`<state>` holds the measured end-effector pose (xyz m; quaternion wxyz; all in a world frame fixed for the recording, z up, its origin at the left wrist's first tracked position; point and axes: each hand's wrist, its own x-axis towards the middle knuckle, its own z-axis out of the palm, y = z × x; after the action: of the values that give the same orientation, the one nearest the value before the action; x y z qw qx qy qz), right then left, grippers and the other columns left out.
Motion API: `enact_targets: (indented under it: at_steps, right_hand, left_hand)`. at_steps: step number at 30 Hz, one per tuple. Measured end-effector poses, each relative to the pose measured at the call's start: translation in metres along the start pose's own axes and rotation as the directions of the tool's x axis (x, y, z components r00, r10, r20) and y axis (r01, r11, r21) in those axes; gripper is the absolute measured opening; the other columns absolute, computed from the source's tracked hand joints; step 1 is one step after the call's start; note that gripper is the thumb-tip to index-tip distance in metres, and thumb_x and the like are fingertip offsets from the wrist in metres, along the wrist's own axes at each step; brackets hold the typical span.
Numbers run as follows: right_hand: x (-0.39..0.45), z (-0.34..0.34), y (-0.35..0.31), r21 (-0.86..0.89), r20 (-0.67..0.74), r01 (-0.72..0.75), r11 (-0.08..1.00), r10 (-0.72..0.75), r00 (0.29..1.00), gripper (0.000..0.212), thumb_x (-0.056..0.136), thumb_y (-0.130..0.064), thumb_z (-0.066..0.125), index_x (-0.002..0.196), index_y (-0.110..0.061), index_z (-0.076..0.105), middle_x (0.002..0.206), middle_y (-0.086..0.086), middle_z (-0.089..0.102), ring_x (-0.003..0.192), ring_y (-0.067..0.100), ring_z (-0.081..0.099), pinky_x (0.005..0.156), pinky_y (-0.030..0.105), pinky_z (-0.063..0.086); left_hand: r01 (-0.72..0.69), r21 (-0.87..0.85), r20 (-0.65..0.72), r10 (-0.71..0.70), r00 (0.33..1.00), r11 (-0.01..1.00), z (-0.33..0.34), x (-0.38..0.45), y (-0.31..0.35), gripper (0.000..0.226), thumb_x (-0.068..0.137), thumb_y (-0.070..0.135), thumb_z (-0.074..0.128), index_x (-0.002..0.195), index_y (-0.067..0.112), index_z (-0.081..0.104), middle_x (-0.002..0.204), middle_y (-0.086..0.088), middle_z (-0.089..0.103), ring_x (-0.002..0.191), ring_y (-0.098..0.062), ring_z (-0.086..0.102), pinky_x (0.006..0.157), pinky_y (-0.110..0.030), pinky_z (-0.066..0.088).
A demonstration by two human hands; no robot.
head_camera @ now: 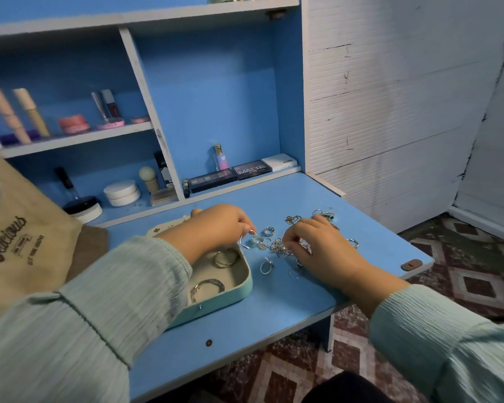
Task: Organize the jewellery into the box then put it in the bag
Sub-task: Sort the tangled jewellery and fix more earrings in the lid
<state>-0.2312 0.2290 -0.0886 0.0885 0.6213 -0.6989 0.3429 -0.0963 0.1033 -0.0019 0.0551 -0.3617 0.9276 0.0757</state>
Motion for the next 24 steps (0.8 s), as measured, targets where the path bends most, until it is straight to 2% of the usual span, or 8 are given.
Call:
enact_targets:
  at_steps: [4,8,11,13,15,17,21,24]
  right_hand:
    - [0.017,-0.009,-0.029,0.147,0.016,-0.119,0.982,0.118,0.993,0.009,0.089,-0.013,0.058,0.086,-0.018,0.065,0.073,-0.023,0.050,0.072,-0.006,0.044,0.068,0.004,0.032]
    - [0.031,-0.009,-0.059,0.289,0.088,-0.225,0.930,0.208,0.974,0.012,0.088,-0.013,0.059,0.080,-0.021,0.061,0.064,-0.017,0.051,0.059,-0.015,0.048,0.056,0.003,0.036]
    - [0.038,-0.001,-0.077,0.340,0.138,-0.298,0.892,0.266,0.954,0.017,0.087,-0.016,0.061,0.073,-0.025,0.060,0.062,-0.014,0.052,0.054,-0.009,0.049,0.051,0.006,0.037]
    - [0.042,0.005,-0.086,0.370,0.160,-0.363,0.855,0.326,0.932,0.018,0.086,-0.018,0.061,0.071,-0.027,0.060,0.065,-0.012,0.056,0.058,-0.001,0.050,0.053,0.010,0.039]
    - [0.047,0.010,-0.094,0.388,0.185,-0.418,0.821,0.375,0.908,0.015,0.086,-0.018,0.059,0.074,-0.025,0.063,0.066,-0.010,0.058,0.060,0.007,0.051,0.053,0.017,0.041]
    - [0.051,0.013,-0.100,0.360,0.197,-0.443,0.821,0.397,0.897,0.013,0.087,-0.018,0.058,0.076,-0.025,0.063,0.064,-0.013,0.057,0.056,0.004,0.049,0.048,0.014,0.037]
    - [0.057,0.018,-0.109,0.264,0.185,-0.429,0.864,0.391,0.902,0.008,0.087,-0.020,0.059,0.081,-0.025,0.062,0.069,-0.016,0.056,0.064,0.002,0.051,0.052,0.013,0.035]
    - [0.059,0.021,-0.113,0.209,0.220,-0.426,0.880,0.382,0.898,0.006,0.088,-0.022,0.059,0.091,-0.024,0.064,0.072,-0.016,0.053,0.070,0.006,0.051,0.055,0.012,0.036]
  left_hand:
    - [0.039,-0.158,-0.086,-0.053,0.995,0.987,-0.002,-0.010,-0.020,0.017,0.096,0.031,0.047,0.085,0.038,0.059,0.105,0.015,0.063,0.104,-0.012,0.054,0.099,-0.036,0.038]
    - [0.060,-0.340,-0.149,-0.117,0.982,0.938,0.001,-0.022,-0.038,0.026,0.090,0.032,0.055,0.065,0.032,0.060,0.075,0.019,0.060,0.070,-0.011,0.052,0.070,-0.026,0.040]
    - [0.046,-0.472,-0.141,-0.127,0.982,0.881,0.002,-0.032,-0.049,0.018,0.090,0.035,0.057,0.075,0.030,0.066,0.093,0.011,0.066,0.085,-0.013,0.058,0.067,-0.021,0.041]
    - [0.050,-0.578,-0.121,-0.146,0.982,0.815,0.006,-0.037,-0.057,0.014,0.090,0.036,0.058,0.086,0.029,0.070,0.094,0.012,0.063,0.085,-0.012,0.056,0.064,-0.019,0.039]
    - [0.064,-0.683,-0.091,-0.171,0.981,0.727,0.012,-0.040,-0.065,0.014,0.087,0.036,0.062,0.082,0.027,0.071,0.093,0.001,0.067,0.081,-0.016,0.051,0.064,-0.025,0.037]
    - [0.073,-0.740,-0.078,-0.193,0.978,0.669,0.016,-0.043,-0.070,0.014,0.085,0.037,0.064,0.078,0.027,0.071,0.096,-0.010,0.069,0.081,-0.018,0.048,0.072,-0.029,0.036]
    - [0.075,-0.761,-0.071,-0.198,0.978,0.645,0.018,-0.047,-0.076,0.013,0.087,0.032,0.063,0.076,0.028,0.068,0.103,-0.005,0.070,0.095,-0.017,0.060,0.083,-0.030,0.043]
    - [0.091,-0.757,-0.047,-0.193,0.980,0.647,0.020,-0.048,-0.079,0.013,0.090,0.030,0.061,0.078,0.027,0.067,0.109,0.002,0.068,0.106,-0.015,0.058,0.093,-0.030,0.043]
